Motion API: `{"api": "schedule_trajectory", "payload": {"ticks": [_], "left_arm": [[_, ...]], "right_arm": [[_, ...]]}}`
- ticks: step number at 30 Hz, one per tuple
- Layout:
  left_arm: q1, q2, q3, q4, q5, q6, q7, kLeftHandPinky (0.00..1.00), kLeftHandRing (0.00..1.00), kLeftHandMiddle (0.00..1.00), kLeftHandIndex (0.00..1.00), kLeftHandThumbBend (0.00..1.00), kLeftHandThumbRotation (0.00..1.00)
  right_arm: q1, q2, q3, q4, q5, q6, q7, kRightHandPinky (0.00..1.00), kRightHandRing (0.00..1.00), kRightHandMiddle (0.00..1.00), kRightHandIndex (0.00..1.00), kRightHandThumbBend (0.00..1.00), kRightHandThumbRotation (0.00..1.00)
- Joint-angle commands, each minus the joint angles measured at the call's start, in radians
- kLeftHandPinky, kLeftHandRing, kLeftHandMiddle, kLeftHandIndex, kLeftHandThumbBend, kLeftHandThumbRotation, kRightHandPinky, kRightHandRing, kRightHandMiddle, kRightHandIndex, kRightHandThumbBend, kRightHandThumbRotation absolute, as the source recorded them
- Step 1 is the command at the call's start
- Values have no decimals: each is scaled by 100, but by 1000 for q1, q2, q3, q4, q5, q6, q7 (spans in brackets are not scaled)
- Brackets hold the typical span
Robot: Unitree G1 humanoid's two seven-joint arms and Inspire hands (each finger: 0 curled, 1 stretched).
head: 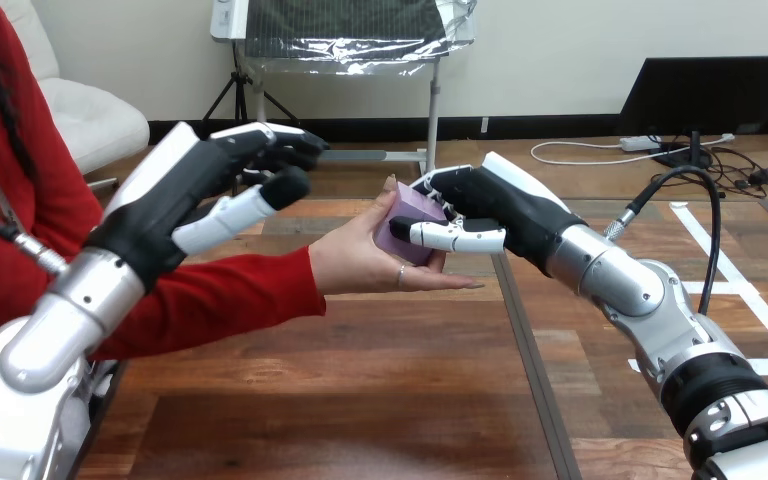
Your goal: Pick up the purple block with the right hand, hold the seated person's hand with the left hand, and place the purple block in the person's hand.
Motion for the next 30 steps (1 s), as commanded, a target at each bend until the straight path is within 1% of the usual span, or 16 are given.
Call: {"api": "schedule_trajectory", "payload": {"ticks": [1,3,8,11,14,17,18,19,24,25,26,27,28,30], "left_arm": [[20,-15,36,-57,-28,-28,27,73,76,75,74,100,100],[27,-17,38,-63,-29,-30,31,73,76,75,74,100,100],[75,-33,58,-107,-30,-32,64,73,75,75,73,100,100],[96,-37,65,-126,-43,-31,65,73,75,74,74,100,100],[118,-38,71,-147,-34,-29,80,74,75,75,74,100,100],[133,-40,77,-155,-34,-40,90,75,75,75,74,100,100],[142,-41,80,-165,-36,-32,92,75,75,75,74,100,100],[148,-41,82,-173,-36,-25,93,76,75,75,74,100,100],[177,-40,94,-188,-39,-18,97,77,76,75,74,100,100],[182,-40,96,-191,-43,-12,96,78,76,75,74,100,100],[186,-41,98,-193,-45,-8,96,79,77,76,75,100,100],[193,-42,101,-196,-44,-9,98,79,77,76,75,100,100],[196,-42,103,-199,-43,-12,99,80,77,76,75,100,100],[206,-43,107,-204,-45,-11,100,81,78,76,75,100,100]], "right_arm": [[-22,-53,-40,-11,24,-3,-22,54,61,63,66,28,65],[-21,-54,-40,-11,23,-5,-22,54,61,63,66,29,66],[-14,-60,-38,-13,20,-6,-23,54,61,63,66,30,67],[-11,-66,-32,-15,11,-16,-28,54,61,63,66,31,68],[-8,-67,-39,-13,22,-16,-17,55,61,64,66,33,69],[-6,-71,-41,-11,23,-20,-18,55,61,64,67,35,72],[-4,-72,-43,-7,26,-31,-15,55,61,64,67,36,73],[-3,-73,-45,-4,29,-40,-13,55,61,64,67,41,79],[1,-79,-50,2,36,-54,-8,54,61,64,66,51,89],[1,-81,-49,3,35,-56,-8,54,61,64,67,56,91],[1,-82,-48,4,34,-58,-8,54,61,64,67,63,94],[3,-85,-49,4,35,-65,-8,54,61,64,67,63,94],[4,-86,-50,5,35,-70,-7,53,60,64,67,70,96],[5,-88,-52,8,38,-80,-3,53,60,63,66,75,98]]}}
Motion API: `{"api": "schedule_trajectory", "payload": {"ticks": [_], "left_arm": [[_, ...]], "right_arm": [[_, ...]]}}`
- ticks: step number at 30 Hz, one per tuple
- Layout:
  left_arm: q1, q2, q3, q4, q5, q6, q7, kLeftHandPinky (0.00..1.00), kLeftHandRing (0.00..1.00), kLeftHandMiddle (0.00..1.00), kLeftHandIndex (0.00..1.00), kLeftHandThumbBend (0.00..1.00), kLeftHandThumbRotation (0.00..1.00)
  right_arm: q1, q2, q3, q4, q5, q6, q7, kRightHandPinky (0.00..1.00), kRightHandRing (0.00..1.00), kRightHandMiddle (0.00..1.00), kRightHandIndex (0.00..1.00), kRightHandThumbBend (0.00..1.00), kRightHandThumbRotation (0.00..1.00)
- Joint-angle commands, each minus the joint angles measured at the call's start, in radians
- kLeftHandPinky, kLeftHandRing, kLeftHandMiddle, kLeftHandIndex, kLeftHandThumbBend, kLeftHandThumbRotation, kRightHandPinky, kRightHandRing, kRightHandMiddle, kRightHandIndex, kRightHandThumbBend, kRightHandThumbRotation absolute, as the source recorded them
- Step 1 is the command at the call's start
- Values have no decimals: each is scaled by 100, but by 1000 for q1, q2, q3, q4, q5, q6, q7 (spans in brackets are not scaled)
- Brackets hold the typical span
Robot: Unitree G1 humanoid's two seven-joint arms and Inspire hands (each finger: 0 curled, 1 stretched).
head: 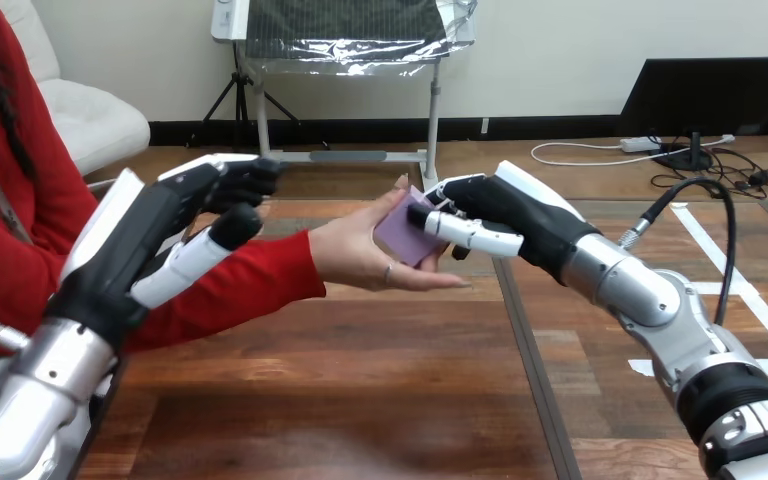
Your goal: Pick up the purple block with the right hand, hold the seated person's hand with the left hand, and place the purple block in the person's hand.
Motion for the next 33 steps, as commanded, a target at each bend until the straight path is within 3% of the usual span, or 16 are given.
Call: {"api": "schedule_trajectory", "payload": {"ticks": [1,6,9,33], "left_arm": [[-2,-2,36,-63,-18,4,18,82,78,76,75,100,100],[9,0,44,-60,-20,-3,17,85,79,76,75,100,100],[11,-2,47,-53,-20,-11,17,85,78,76,75,100,100],[5,-9,49,-37,-10,-26,25,83,76,75,74,100,100]], "right_arm": [[-19,-54,-48,8,36,-36,-6,53,60,63,66,79,98],[-19,-59,-50,16,38,-48,0,53,60,64,67,94,100],[-19,-60,-53,20,43,-51,6,54,61,64,67,97,100],[-11,-65,-60,37,62,-81,25,59,67,71,73,100,100]]}}
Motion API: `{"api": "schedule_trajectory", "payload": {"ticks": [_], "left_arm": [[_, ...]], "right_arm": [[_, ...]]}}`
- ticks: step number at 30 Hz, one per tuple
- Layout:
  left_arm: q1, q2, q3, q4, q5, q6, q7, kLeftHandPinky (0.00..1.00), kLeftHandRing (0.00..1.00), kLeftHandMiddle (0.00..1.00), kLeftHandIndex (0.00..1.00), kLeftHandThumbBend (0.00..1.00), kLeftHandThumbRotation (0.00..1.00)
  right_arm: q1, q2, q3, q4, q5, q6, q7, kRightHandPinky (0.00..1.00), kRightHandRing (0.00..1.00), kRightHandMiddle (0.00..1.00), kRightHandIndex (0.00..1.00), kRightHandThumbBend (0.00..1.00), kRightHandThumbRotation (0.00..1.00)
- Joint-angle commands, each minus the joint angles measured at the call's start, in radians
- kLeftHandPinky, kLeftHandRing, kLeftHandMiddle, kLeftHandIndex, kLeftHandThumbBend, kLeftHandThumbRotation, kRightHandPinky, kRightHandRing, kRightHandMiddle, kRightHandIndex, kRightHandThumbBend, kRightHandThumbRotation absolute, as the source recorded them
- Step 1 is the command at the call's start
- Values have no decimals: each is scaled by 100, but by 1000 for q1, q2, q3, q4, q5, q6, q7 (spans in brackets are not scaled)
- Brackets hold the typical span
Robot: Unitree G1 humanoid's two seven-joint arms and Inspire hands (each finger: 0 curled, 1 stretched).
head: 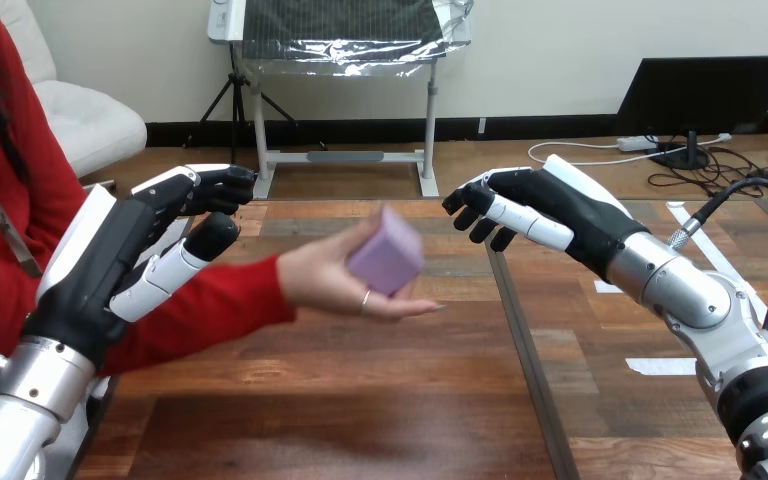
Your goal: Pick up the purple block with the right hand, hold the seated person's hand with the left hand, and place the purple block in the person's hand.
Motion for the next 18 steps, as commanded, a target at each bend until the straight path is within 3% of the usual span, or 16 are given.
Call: {"api": "schedule_trajectory", "payload": {"ticks": [1,6,14,18], "left_arm": [[-42,-2,14,-17,-8,-25,15,83,77,75,74,100,100],[-43,-4,14,-19,-13,-23,10,83,77,75,74,100,100],[-40,-14,10,-23,-13,-23,16,82,77,75,74,100,100],[-42,-37,12,-4,-31,-66,25,80,76,75,74,100,100]], "right_arm": [[-20,9,-29,-4,30,-26,0,60,68,71,73,100,100],[-19,17,-43,-5,53,10,20,62,70,75,76,100,100],[-6,25,-65,-13,102,25,58,67,76,82,82,100,100],[10,33,-84,-23,131,22,70,69,79,85,85,100,100]]}}
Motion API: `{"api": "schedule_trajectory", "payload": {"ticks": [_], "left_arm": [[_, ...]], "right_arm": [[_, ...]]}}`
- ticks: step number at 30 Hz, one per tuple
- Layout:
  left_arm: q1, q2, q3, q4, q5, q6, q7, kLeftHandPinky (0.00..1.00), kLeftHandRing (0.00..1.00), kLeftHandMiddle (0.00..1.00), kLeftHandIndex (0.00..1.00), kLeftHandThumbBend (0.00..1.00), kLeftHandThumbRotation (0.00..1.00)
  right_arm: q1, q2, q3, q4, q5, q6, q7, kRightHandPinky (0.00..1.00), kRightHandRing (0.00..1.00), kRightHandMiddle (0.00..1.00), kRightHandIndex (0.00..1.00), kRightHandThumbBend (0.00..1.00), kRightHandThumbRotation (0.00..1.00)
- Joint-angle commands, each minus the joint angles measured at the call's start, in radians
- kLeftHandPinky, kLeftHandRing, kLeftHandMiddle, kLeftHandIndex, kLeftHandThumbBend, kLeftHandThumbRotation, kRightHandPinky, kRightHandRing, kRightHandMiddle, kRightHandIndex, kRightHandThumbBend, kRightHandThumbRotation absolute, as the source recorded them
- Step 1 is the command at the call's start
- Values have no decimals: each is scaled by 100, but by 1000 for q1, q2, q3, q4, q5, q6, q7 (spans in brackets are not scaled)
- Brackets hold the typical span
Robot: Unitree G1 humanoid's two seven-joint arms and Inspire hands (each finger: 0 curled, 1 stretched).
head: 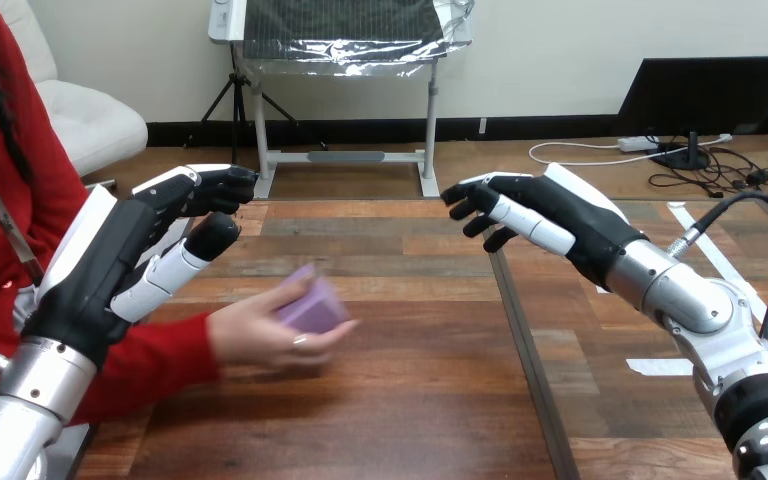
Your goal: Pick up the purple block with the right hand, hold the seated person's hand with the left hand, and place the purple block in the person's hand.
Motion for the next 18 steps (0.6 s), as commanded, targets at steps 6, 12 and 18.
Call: {"api": "schedule_trajectory", "payload": {"ticks": [6,12,18], "left_arm": [[-35,-69,16,19,-74,-121,30,76,75,76,76,100,100],[-4,-108,14,11,-100,-159,42,76,79,79,80,100,100],[40,-149,10,-3,-97,-208,62,81,83,84,84,99,100]], "right_arm": [[27,33,-77,-56,103,5,29,72,82,88,89,100,100],[87,60,-119,-121,183,8,63,76,86,91,93,100,100],[174,93,-157,-238,280,33,114,83,91,92,96,100,100]]}}
